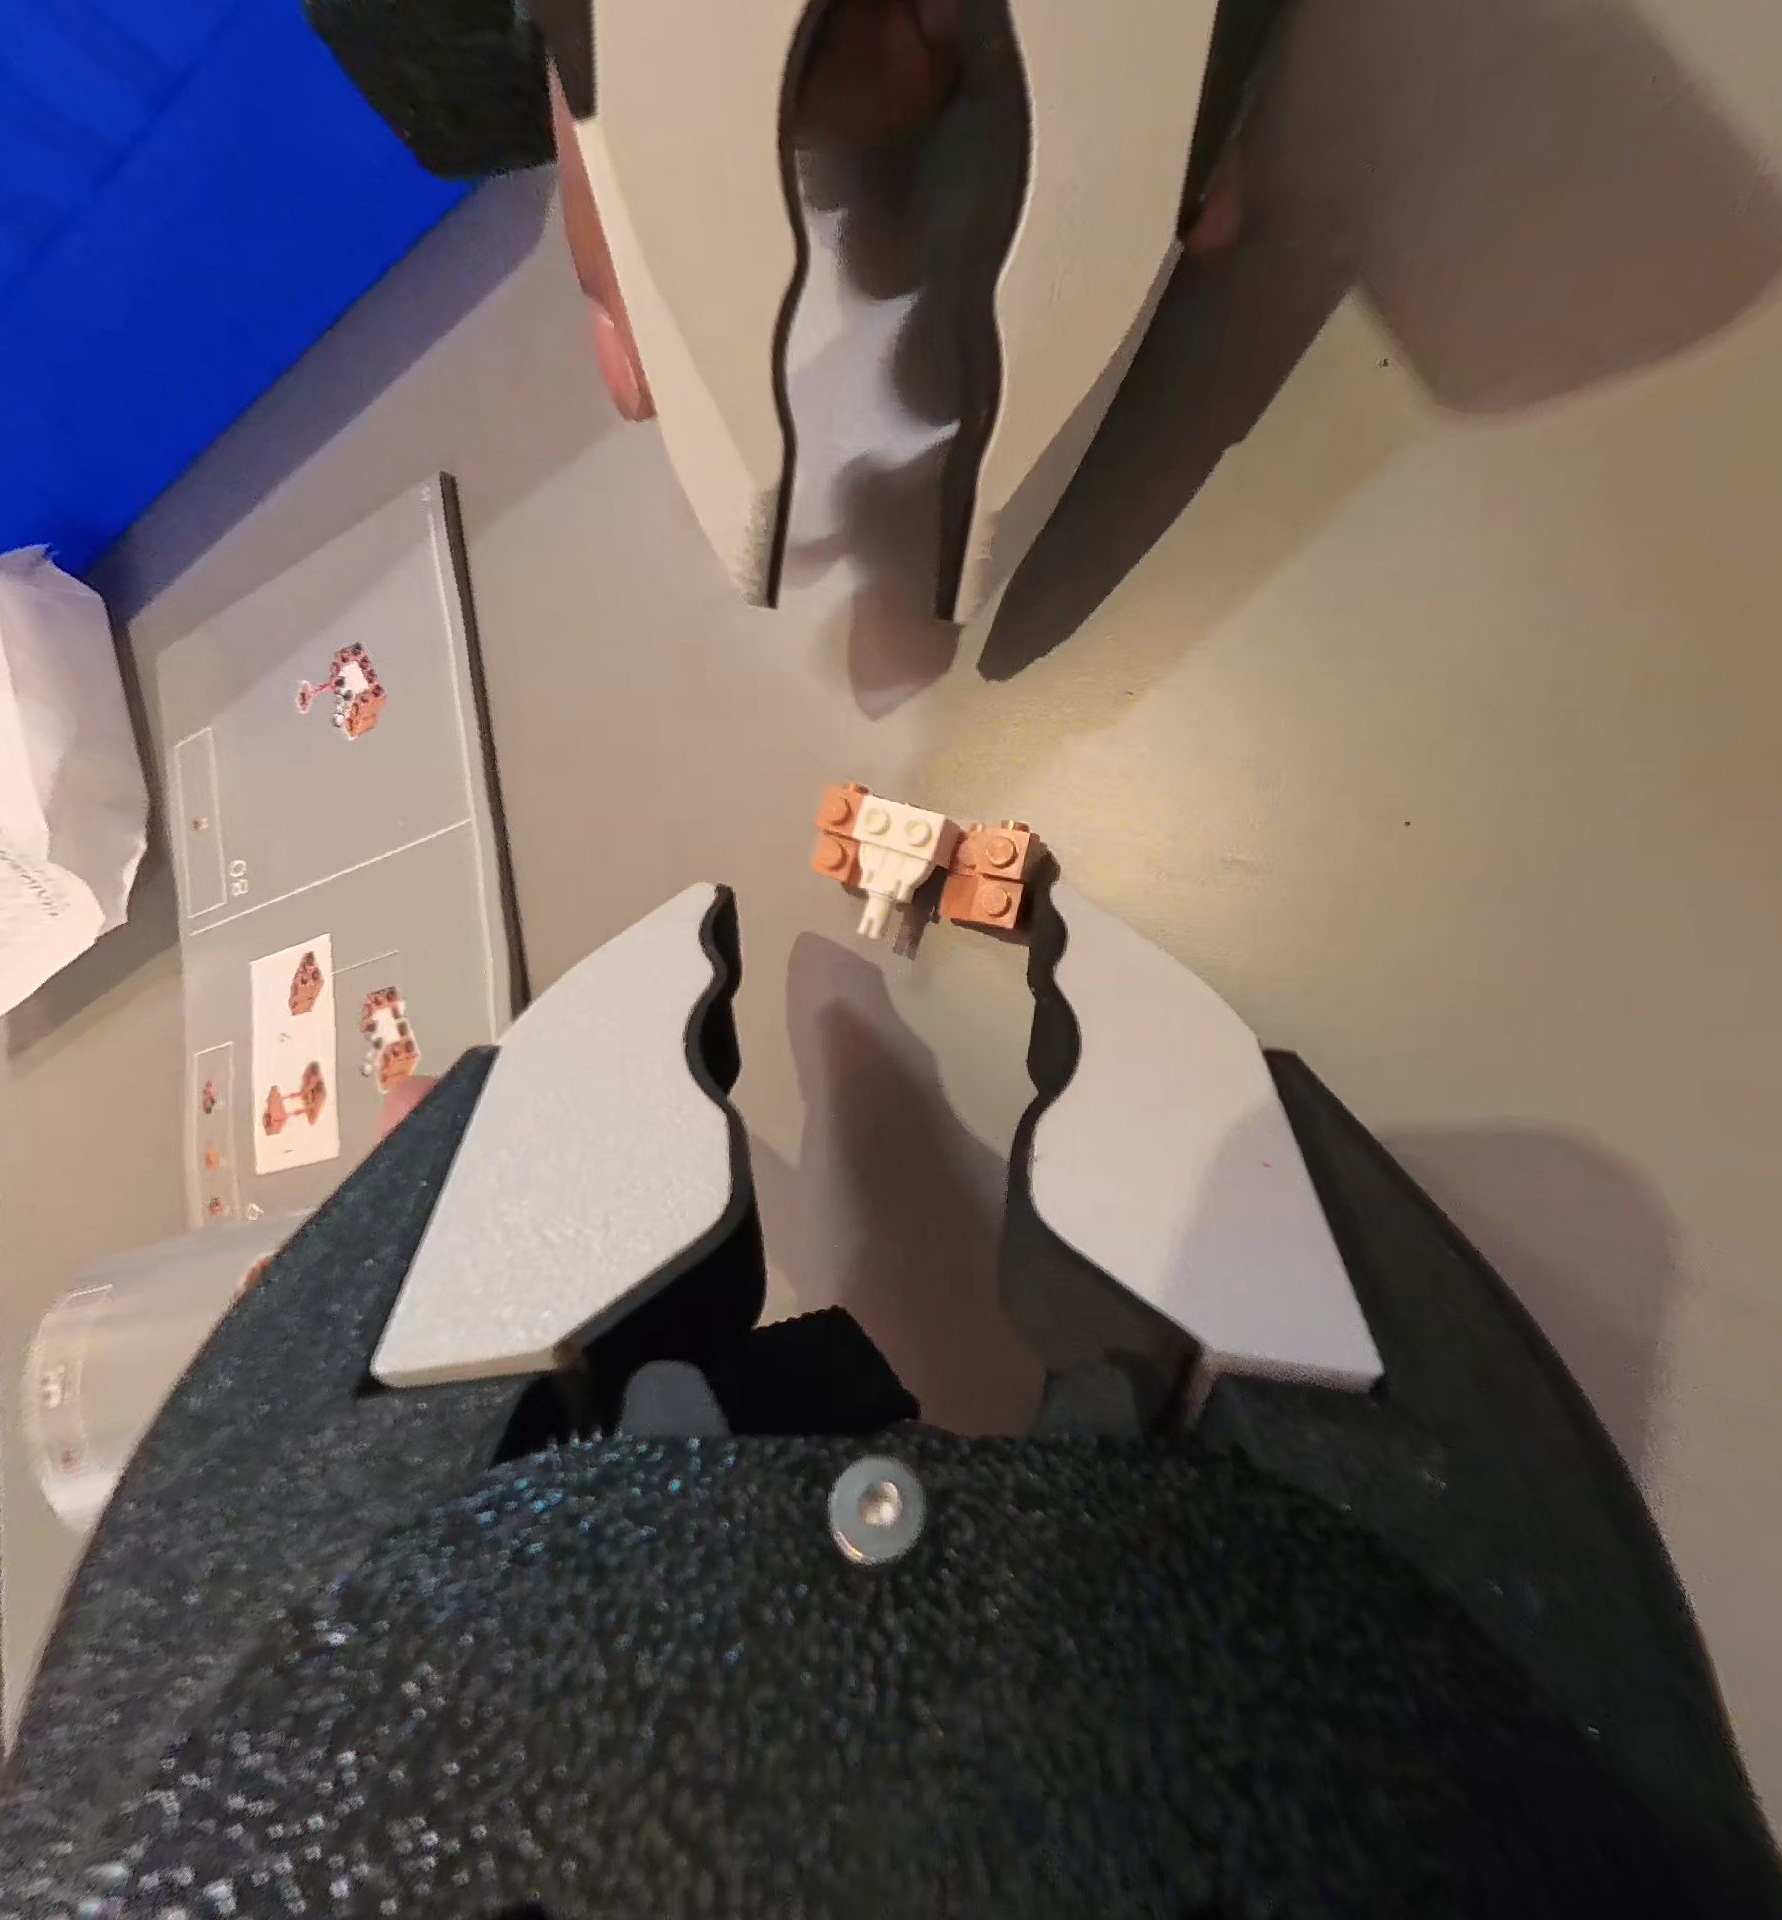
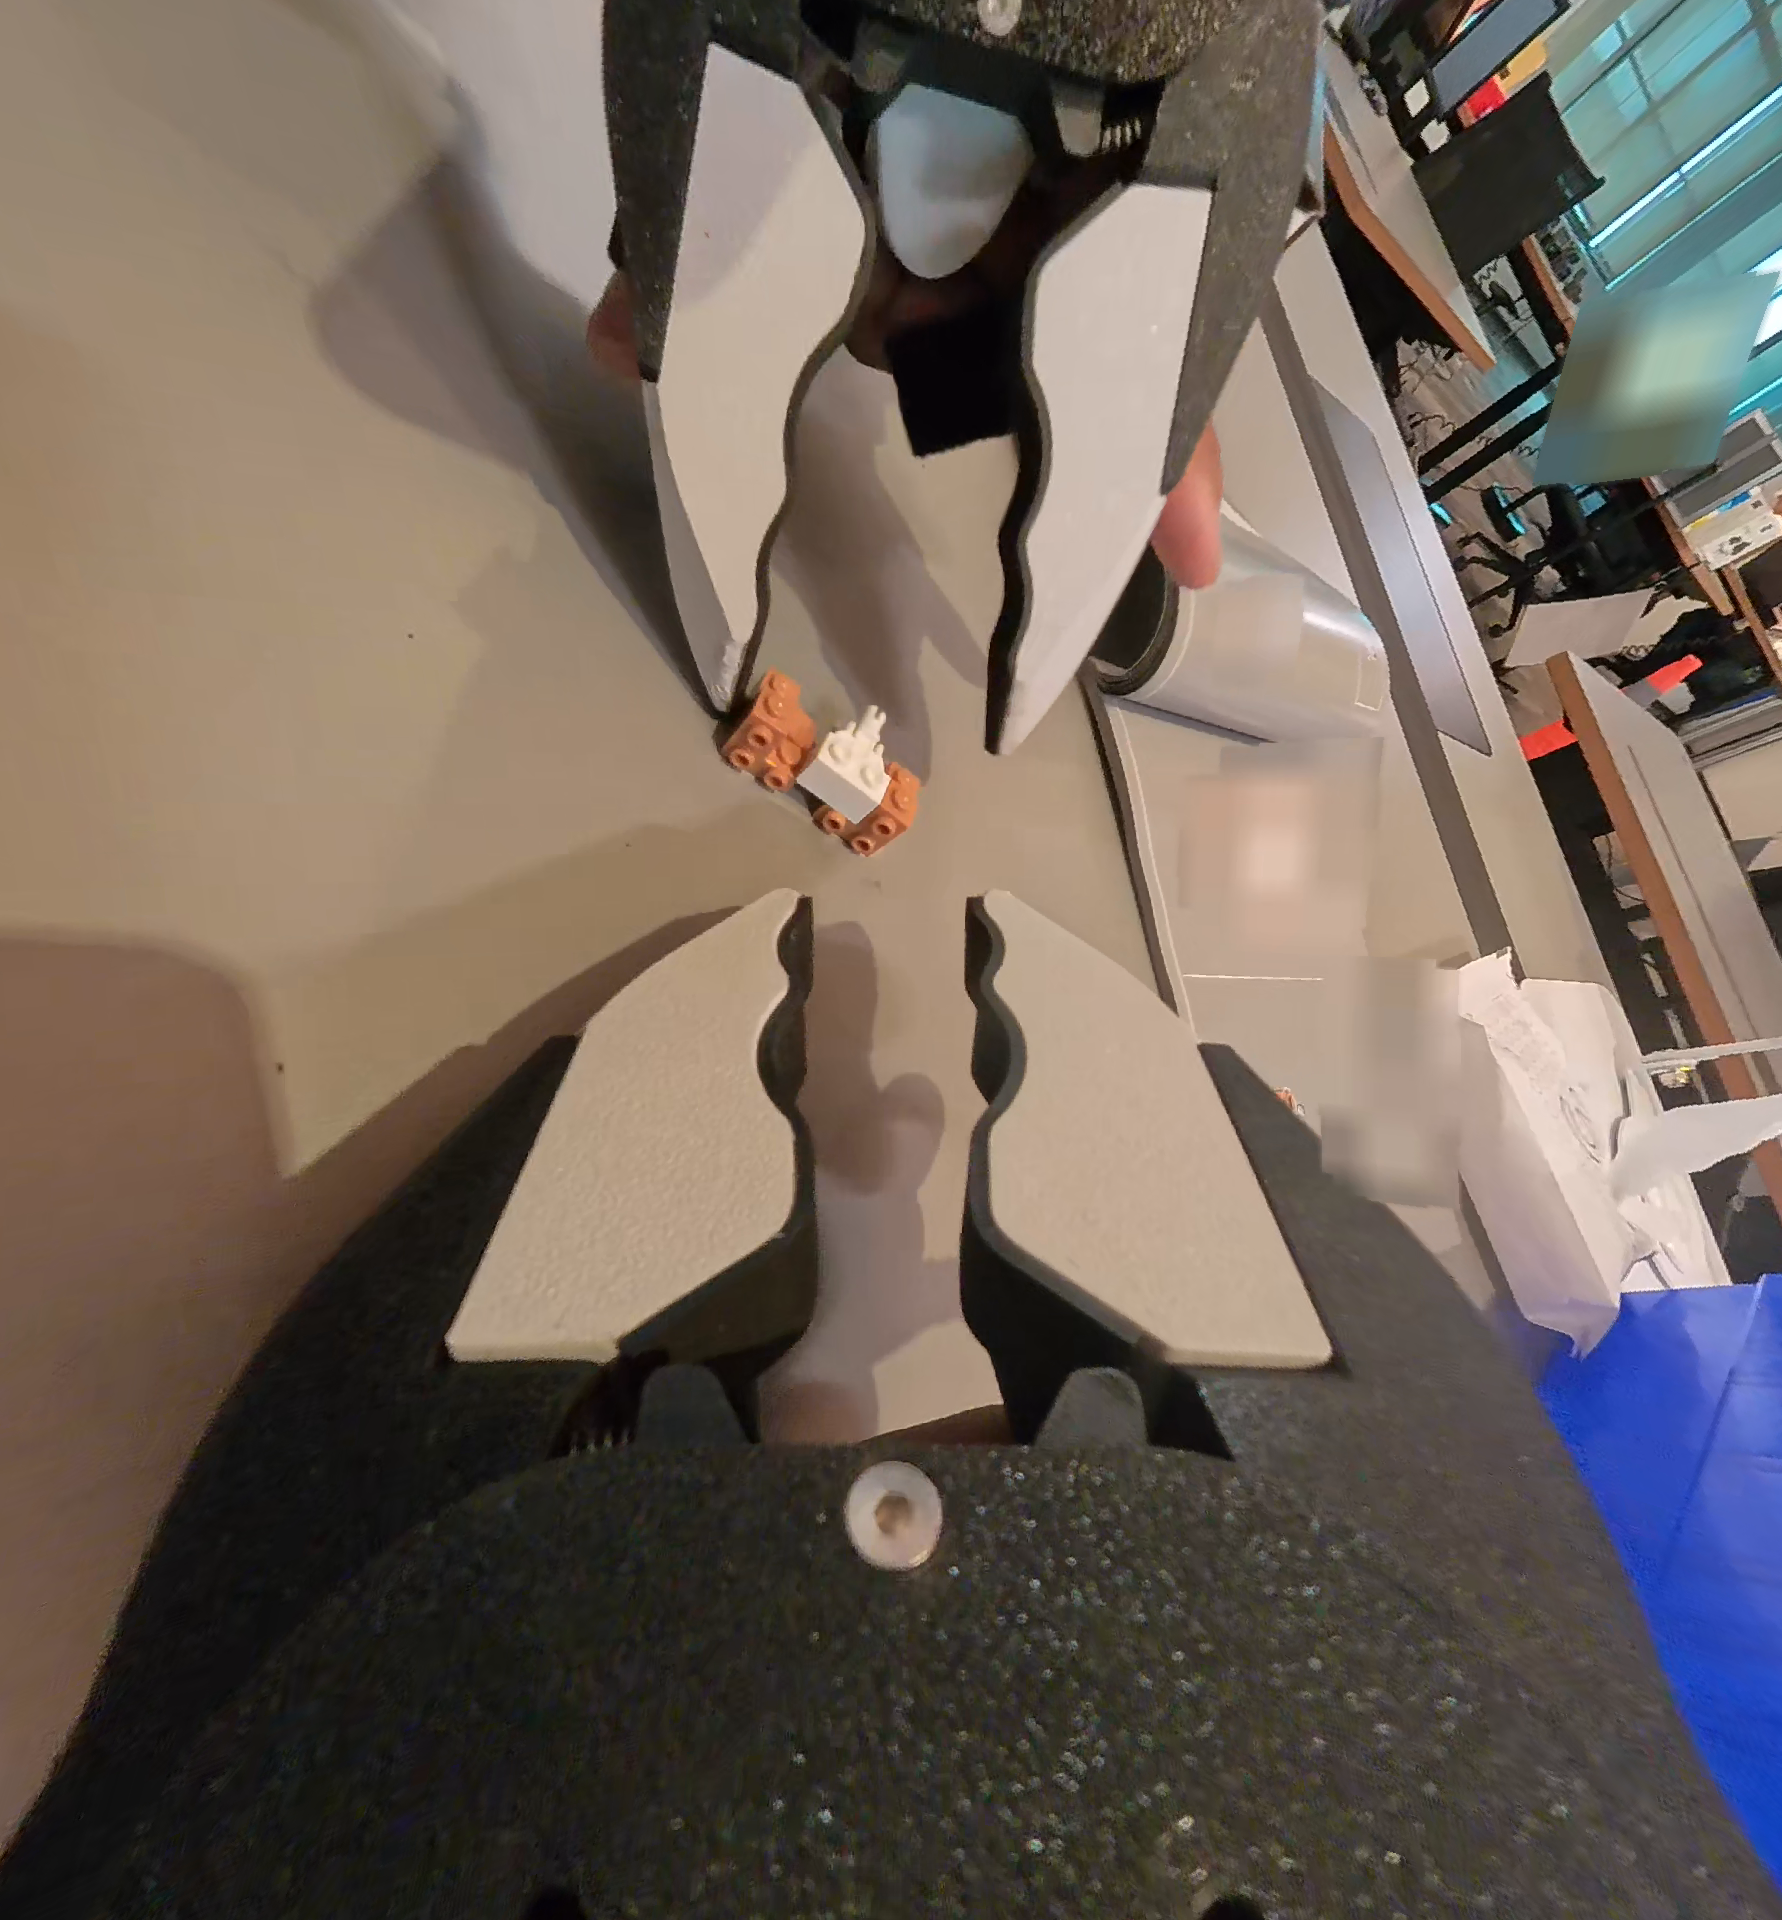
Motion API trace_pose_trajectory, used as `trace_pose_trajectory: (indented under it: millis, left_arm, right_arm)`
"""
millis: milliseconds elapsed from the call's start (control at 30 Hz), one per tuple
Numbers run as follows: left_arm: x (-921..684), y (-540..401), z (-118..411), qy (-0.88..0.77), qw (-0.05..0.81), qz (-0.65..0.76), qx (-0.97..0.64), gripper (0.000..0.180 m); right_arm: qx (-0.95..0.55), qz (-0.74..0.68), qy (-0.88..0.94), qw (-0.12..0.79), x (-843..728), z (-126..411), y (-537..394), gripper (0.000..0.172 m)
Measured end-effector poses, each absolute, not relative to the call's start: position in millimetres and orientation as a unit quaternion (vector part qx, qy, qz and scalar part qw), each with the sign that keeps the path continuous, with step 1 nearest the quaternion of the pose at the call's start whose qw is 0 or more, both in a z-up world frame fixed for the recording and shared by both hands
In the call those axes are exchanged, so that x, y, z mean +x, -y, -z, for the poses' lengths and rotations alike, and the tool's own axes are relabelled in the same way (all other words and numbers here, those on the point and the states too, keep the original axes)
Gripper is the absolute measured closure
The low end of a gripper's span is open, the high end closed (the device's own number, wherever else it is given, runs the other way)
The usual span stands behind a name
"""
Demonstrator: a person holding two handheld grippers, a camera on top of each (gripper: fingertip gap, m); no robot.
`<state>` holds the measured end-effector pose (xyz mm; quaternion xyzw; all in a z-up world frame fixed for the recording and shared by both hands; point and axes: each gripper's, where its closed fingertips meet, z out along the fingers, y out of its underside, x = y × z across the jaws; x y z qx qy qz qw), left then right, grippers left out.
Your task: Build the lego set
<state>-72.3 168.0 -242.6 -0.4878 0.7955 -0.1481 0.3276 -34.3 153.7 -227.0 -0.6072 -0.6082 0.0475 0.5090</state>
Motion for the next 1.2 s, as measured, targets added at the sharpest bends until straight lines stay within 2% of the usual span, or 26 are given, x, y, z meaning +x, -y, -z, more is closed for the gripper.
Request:
trace_pose_trajectory:
  millis: [333, 500, 700, 833, 1000, 1200]
  left_arm:
    - [-65, -165, 246, -0.818, 0.271, 0.182, -0.473, 0.125]
    - [-63, -155, 250, -0.814, 0.234, 0.239, -0.475, 0.136]
    - [-61, -152, 251, -0.798, 0.242, 0.269, -0.482, 0.14]
    - [-61, -152, 250, -0.789, 0.251, 0.268, -0.492, 0.135]
    - [-62, -153, 250, -0.784, 0.257, 0.257, -0.503, 0.133]
    - [-65, -157, 249, -0.779, 0.262, 0.243, -0.515, 0.133]
  right_arm:
    - [-0.606, -0.054, 0.613, 0.504, -35, 228, -152, 0.146]
    - [-0.605, -0.055, 0.614, 0.504, -35, 228, -151, 0.147]
    - [-0.605, -0.055, 0.615, 0.503, -35, 228, -151, 0.148]
    - [-0.611, -0.064, 0.614, 0.496, -35, 229, -152, 0.148]
    - [-0.631, -0.114, 0.621, 0.451, -40, 234, -153, 0.146]
    - [-0.654, -0.194, 0.632, 0.368, -49, 242, -157, 0.133]
